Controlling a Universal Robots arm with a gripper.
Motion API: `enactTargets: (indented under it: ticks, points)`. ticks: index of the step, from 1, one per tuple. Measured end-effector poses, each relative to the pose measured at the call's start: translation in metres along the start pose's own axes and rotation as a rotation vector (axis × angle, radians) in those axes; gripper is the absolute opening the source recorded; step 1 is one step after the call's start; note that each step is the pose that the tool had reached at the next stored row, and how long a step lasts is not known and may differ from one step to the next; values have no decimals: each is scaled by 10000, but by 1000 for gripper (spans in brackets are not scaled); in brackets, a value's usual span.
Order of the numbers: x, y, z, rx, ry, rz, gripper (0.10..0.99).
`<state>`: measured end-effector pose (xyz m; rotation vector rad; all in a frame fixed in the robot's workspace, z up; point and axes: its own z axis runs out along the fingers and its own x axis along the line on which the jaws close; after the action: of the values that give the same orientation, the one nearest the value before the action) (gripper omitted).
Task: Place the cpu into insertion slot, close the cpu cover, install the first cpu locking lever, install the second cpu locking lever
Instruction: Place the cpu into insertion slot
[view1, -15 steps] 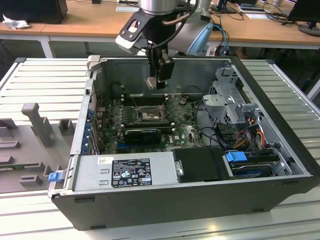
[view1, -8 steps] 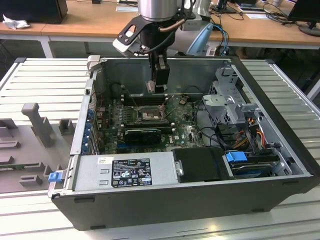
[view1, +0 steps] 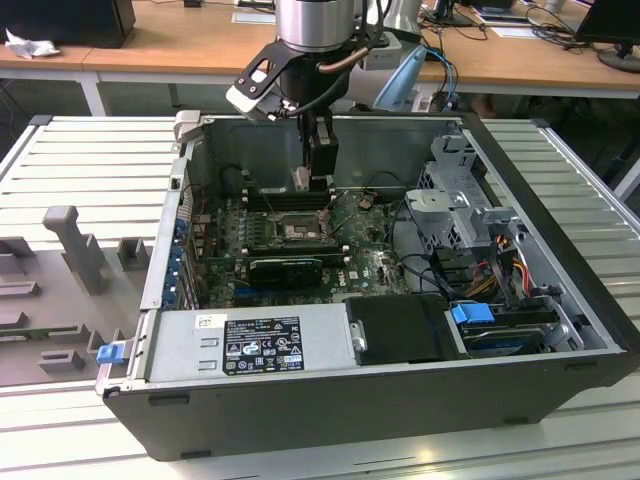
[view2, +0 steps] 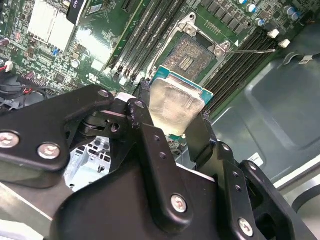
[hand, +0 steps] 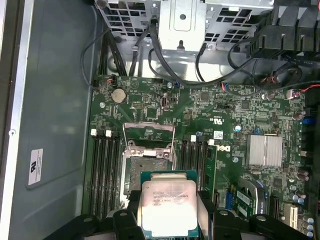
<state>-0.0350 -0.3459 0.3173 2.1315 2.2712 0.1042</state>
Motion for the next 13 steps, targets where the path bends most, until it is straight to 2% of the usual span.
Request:
enactTargets:
  ticks: [4, 6, 8, 10, 13]
  points:
    - [-1, -2, 29, 0, -11, 0, 525]
    - [-2, -5, 81, 5, -81, 1, 525]
    - [-3, -7, 103, 5, -97, 74, 525]
    - [-3, -8, 119, -1, -116, 347, 525]
    - [-3, -11, 165, -21, -171, 1201, 525]
